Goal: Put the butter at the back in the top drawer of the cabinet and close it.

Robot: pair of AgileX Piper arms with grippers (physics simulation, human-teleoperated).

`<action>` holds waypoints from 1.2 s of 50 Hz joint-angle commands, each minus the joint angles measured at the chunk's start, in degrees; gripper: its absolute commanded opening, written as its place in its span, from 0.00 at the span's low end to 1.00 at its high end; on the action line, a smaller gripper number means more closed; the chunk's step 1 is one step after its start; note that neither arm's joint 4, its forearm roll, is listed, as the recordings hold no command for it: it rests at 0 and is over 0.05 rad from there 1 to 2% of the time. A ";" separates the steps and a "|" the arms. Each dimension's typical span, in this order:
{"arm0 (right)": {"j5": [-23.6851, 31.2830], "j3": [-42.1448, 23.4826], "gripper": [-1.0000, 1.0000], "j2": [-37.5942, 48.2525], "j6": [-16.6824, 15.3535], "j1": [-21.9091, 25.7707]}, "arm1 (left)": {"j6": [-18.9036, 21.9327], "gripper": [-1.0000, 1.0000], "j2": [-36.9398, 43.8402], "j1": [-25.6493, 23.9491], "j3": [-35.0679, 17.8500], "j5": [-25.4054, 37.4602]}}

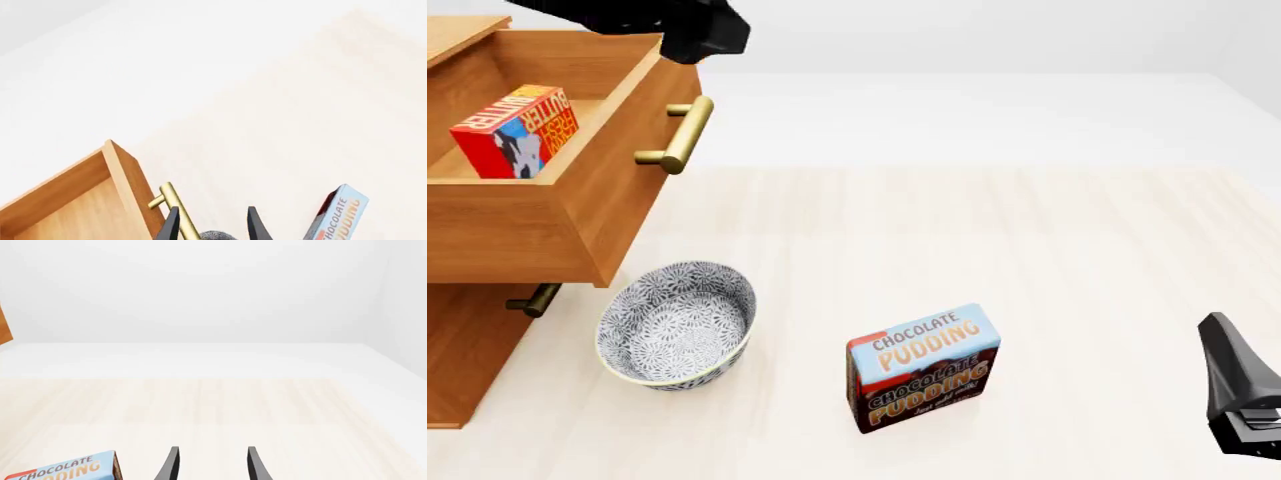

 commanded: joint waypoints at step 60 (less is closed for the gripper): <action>0.00 0.00 1.00 0.00 0.00 0.00 | -5.01 1.00 14.46 -7.61 9.09 -13.96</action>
